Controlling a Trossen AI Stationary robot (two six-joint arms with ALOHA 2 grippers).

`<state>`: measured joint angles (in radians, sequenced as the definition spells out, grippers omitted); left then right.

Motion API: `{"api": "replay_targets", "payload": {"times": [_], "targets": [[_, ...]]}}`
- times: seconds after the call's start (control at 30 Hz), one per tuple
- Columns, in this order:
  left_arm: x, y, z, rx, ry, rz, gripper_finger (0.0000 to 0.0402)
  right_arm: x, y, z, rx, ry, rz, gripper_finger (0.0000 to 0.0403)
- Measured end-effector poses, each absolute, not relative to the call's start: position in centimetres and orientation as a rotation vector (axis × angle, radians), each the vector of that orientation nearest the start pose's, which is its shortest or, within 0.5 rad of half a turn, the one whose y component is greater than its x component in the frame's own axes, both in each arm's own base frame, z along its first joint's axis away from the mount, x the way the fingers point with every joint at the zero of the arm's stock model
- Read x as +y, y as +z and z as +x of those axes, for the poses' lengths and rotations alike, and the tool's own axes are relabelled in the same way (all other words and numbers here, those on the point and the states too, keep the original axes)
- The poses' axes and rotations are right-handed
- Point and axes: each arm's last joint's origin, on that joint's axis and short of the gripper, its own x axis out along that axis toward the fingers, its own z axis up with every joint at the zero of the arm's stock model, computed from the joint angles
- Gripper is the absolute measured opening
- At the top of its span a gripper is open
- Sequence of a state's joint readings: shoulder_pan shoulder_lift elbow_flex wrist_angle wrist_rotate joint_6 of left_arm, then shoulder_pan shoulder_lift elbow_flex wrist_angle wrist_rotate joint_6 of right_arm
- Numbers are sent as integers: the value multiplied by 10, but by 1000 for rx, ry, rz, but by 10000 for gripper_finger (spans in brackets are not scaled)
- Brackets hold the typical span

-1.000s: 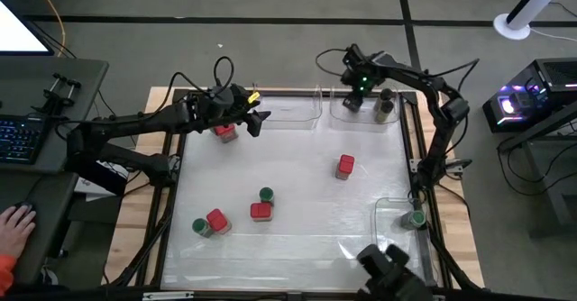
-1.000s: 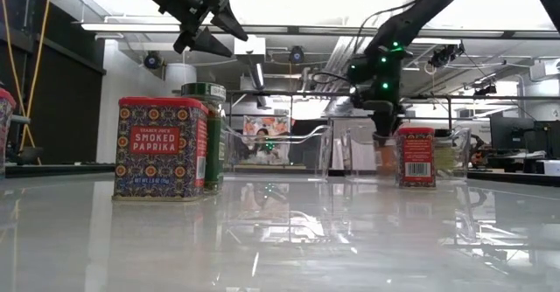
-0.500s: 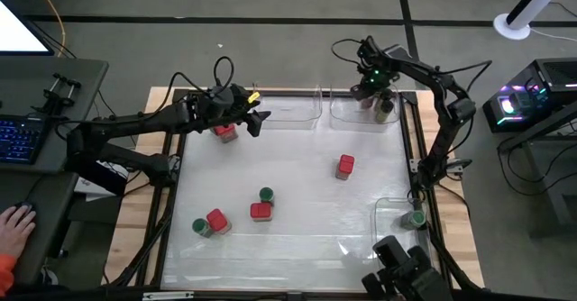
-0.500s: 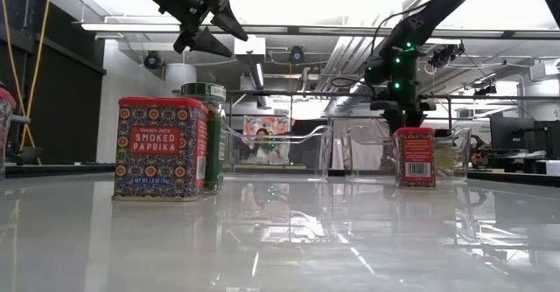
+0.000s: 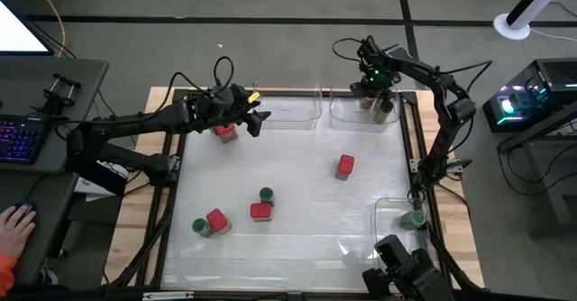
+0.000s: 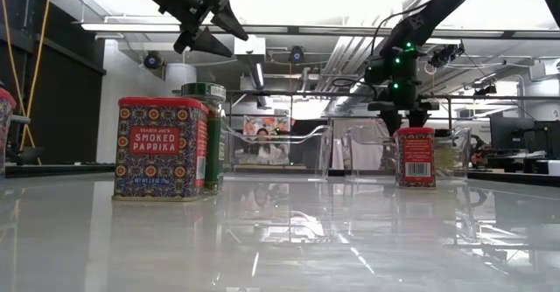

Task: Sort spices by type
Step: Put the black seasoning bottle into the top right transparent bin, then put the red seasoning can into the left transparent bin

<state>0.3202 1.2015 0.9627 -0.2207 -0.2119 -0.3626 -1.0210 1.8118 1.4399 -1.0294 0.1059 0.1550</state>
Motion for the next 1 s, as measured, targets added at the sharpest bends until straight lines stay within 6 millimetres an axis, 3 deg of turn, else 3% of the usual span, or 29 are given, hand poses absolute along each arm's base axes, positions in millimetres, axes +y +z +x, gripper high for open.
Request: {"api": "replay_targets", "payload": {"times": [0.33, 0.47, 0.63, 0.73, 0.87, 1.0], "targets": [[88, 308, 247, 366, 600, -367, 266, -299, 240, 174, 1262, -1094, 702, 284], [87, 316, 238, 347, 601, -357, 266, -296, 257, 167, 1211, -1100, 644, 285], [88, 326, 222, 325, 626, -333, 266, -285, 295, 162, 1065, -1088, 504, 285], [89, 330, 215, 322, 642, -335, 266, -270, 321, 162, 935, -1029, 482, 285], [88, 327, 211, 359, 651, -339, 266, -236, 346, 169, 782, -857, 605, 285], [87, 323, 213, 387, 652, -362, 266, -186, 357, 188, 832, -715, 650, 286]]}}
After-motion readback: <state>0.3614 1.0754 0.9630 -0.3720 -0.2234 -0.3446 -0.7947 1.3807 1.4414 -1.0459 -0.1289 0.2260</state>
